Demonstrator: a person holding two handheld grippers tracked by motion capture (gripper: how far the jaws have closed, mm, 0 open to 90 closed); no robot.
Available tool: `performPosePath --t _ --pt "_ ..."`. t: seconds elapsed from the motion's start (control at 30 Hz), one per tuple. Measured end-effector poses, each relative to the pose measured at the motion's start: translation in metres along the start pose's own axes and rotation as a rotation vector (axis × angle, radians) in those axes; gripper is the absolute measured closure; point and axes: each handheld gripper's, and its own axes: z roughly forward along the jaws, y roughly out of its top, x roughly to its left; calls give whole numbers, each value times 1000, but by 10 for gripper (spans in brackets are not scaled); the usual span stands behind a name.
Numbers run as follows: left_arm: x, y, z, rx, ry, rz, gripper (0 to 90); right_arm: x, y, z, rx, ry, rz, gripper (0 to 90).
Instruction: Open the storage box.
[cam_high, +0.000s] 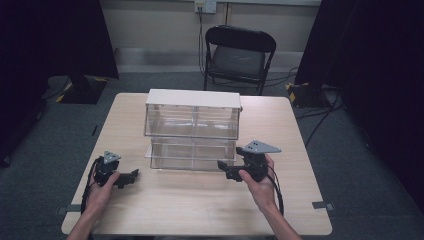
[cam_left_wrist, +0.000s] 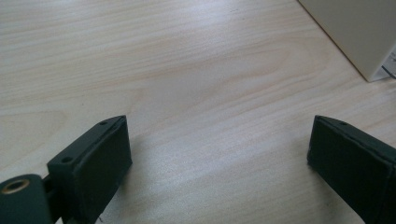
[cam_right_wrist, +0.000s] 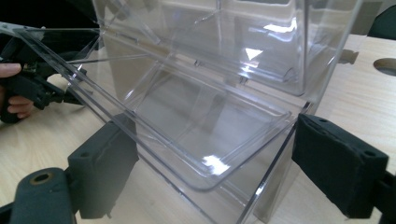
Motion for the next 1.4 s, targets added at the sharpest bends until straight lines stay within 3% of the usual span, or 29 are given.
performPosePath --t 0.4,1.03,1.4 --pt "0 0 0 0 0 -1 56 -3 10 3 -22 -15 3 140" --pt "0 0 0 0 0 0 56 -10 21 2 -112 -36 47 141" --pt "0 0 0 0 0 0 56 -11 21 2 -121 -34 63 139"
